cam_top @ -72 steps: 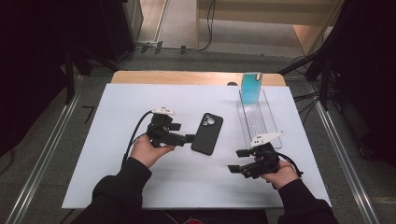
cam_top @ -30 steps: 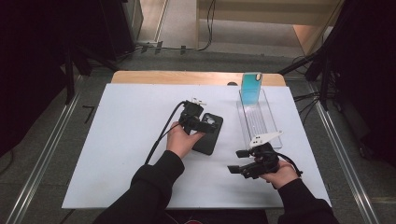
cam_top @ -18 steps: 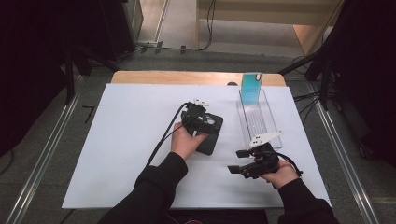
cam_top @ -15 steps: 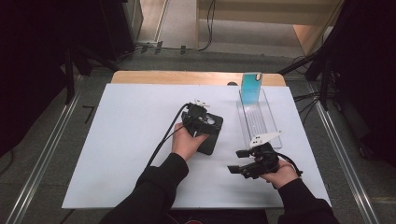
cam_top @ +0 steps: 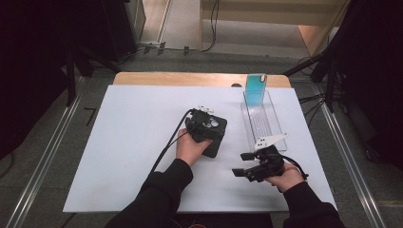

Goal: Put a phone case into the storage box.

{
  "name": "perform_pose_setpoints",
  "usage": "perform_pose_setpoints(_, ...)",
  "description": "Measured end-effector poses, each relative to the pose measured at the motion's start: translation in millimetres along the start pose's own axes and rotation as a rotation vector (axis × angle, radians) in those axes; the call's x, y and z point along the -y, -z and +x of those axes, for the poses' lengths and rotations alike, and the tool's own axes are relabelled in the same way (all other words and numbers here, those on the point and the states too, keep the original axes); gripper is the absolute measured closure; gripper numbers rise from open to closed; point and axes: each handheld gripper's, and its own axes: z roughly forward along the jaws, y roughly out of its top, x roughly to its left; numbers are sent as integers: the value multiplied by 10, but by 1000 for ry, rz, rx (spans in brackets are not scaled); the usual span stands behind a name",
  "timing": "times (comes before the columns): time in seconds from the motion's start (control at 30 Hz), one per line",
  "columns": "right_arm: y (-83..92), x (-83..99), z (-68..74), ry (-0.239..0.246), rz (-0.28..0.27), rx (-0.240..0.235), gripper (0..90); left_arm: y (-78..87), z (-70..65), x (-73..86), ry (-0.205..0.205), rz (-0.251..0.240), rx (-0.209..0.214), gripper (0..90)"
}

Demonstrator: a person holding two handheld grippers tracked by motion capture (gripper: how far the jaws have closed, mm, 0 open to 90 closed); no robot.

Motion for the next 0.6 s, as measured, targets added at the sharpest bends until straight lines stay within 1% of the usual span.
perform_pose_setpoints(0.2, -2, -1, -3, 1, 0, 0, 236, -32, -20, 23, -18, 15, -15, 17)
perform_pose_setpoints(0.33, 1, 3, -5, 1, 2, 1, 236, -65, -32, 47, -22, 22, -27, 17)
perform_pose_setpoints(0.4, 1, 5, -7, 2, 3, 1, 237, -82, -32, 66, -19, 22, -30, 17)
perform_pose_setpoints(0.5, 2, 7, -7, 2, 3, 1, 236, -126, -24, 108, -9, 37, -40, 17)
perform_pose_setpoints(0.6, 1, 7, -9, 2, 4, 1, 237, -158, -30, 141, -19, 52, -53, 17)
